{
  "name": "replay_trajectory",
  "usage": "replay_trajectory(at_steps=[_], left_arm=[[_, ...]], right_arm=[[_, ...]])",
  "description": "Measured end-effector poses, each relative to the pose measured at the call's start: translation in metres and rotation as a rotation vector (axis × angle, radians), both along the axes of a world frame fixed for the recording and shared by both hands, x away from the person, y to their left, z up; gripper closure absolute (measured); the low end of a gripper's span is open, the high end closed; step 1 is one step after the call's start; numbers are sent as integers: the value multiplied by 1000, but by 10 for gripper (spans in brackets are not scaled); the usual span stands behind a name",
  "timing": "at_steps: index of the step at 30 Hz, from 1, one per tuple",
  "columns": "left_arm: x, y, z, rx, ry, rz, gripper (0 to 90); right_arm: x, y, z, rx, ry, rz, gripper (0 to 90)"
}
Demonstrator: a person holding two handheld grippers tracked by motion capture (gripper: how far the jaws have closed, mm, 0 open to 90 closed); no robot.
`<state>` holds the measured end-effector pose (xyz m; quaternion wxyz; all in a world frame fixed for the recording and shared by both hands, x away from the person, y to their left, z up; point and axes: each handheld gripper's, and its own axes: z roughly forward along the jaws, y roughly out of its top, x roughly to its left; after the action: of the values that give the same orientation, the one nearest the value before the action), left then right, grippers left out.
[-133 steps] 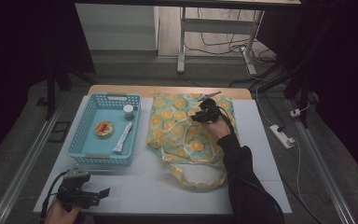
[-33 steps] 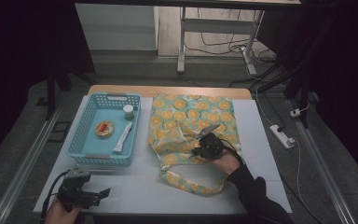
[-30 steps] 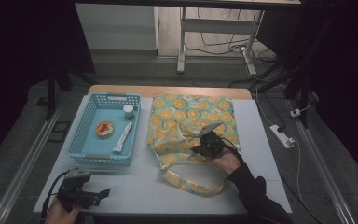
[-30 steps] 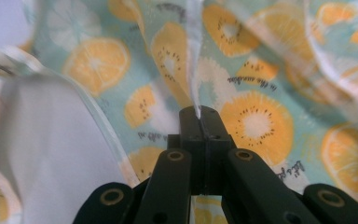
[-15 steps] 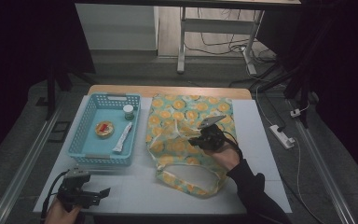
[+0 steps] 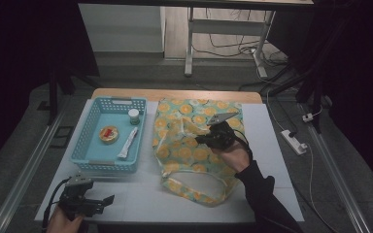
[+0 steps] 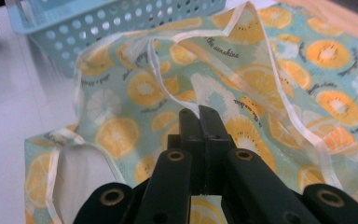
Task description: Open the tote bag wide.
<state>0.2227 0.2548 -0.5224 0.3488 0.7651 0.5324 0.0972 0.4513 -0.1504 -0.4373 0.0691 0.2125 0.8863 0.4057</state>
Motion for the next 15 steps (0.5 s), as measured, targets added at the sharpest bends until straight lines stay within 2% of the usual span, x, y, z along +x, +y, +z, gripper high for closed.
replay_trajectory(at_steps=[7,15], left_arm=[[-1,-2,1,15,-14,-2,1],[-1,-1,1,6,-13,-7,0]], right_arm=[[4,2,17,35,-11,4,900],[8,5,28,62,-30,2,900]])
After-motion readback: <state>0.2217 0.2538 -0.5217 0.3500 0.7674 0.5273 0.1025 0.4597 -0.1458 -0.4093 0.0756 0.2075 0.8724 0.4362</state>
